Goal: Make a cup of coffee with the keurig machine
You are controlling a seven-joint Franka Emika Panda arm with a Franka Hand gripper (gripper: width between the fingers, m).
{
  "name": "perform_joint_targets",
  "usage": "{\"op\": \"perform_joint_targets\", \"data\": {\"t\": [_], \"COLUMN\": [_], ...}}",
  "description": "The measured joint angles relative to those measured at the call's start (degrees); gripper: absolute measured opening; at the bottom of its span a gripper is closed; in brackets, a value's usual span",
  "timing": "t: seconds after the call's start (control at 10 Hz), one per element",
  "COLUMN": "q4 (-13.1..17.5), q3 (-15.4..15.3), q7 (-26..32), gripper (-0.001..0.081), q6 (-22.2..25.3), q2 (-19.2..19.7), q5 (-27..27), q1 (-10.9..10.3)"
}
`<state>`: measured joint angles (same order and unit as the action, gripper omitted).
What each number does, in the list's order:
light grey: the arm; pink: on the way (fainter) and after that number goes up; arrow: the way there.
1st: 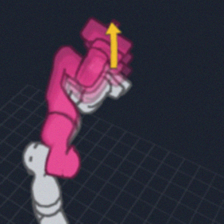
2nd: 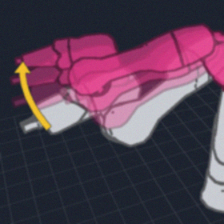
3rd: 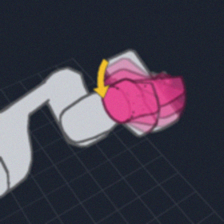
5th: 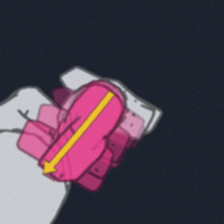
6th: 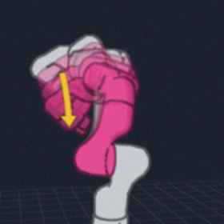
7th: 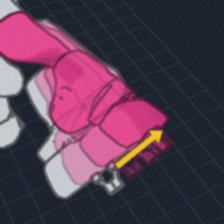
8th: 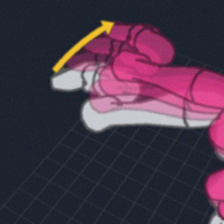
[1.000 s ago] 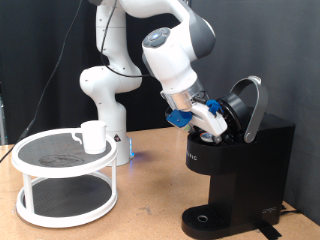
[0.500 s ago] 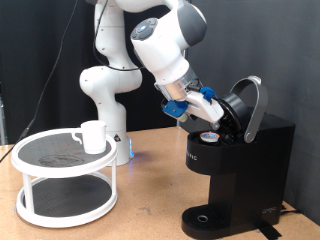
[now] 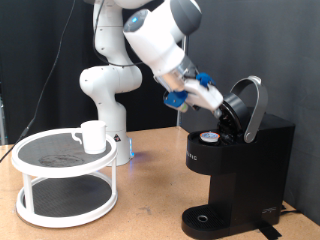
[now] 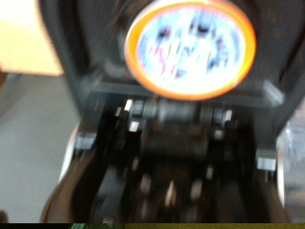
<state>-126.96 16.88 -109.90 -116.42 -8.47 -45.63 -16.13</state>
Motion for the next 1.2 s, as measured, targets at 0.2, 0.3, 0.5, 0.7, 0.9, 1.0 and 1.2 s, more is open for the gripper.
{"op": "perform_joint_targets", "data": {"t": [0.2, 0.3, 0.5, 0.7, 0.9, 1.0, 1.2], "q4": [1.79, 2.86, 4.86, 4.99, 4.99, 5.20, 6.39], "q3": [0.60, 0.77, 1.19, 1.27, 1.27, 1.19, -0.30], "q7": [-0.97, -2.13, -4.42, -4.81, -4.39, -4.38, -6.76], "gripper": [0.0734, 0.0734, 0.0734, 0.0734, 0.0734, 0.0734, 0.0734], "q6": [3.00, 4.45, 7.41, 8.09, 8.30, 8.30, 7.27], "q2": [-2.19, -3.08, -4.77, -5.12, -5.06, -5.03, -4.81], "q5": [-1.23, -1.62, -1.75, -1.74, -5.49, -8.58, -11.10], "q1": [0.00, 0.01, 0.02, 0.09, -0.07, -0.39, -1.06]}}
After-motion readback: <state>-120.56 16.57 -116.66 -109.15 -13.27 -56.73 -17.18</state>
